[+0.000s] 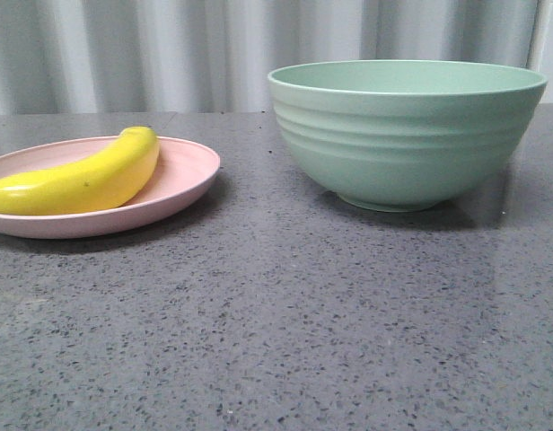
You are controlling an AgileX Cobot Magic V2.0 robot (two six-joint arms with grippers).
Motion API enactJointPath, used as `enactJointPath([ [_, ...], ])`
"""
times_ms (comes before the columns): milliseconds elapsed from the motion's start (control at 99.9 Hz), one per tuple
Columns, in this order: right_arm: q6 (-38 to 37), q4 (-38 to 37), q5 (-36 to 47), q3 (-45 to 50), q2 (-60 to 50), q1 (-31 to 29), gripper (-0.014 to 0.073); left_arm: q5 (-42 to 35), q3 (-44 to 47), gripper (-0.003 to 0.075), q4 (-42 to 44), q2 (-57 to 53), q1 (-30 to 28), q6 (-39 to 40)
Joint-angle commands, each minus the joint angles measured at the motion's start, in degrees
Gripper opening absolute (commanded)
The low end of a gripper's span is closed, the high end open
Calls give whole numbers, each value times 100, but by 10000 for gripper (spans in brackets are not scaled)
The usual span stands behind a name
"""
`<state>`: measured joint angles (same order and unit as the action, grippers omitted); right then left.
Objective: Transfer banana from pink plate to green bowl
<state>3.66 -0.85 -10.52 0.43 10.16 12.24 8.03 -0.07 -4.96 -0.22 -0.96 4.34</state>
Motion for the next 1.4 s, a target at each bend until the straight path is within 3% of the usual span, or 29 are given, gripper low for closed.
enactJointPath([
  [0, 68, -3, 521, -403, 179, 187, -43, -274, -263, -19, -79, -188, -8, 37],
  [350, 43, 85, 65, -2021, 1105, 239, -49, 779, -1991, -19, -79, 840, -8, -272],
  [630, 43, 606, -306, -3057, 1995, 239, -51, 695, -3015, -14, -207, 2097, -8, -290],
  [700, 43, 606, -276, -3046, 2083, 239, -51, 587, -3015, 49, -246, 2263, -8, -290],
  [831, 43, 606, -271, -3046, 2174, 239, -51, 447, -3015, 352, -279, 2526, -8, -290],
  [901, 43, 606, -271, -3046, 2181, 239, -51, 288, -3015, 441, -468, 2683, -8, -290],
  [1111, 43, 606, -271, -3046, 2181, 239, -51, 398, -3177, 439, -693, 3325, 284, -298],
  [1391, 43, 606, -271, -3046, 2181, 239, -51, 445, -3711, 440, -680, 4642, 2023, -316],
])
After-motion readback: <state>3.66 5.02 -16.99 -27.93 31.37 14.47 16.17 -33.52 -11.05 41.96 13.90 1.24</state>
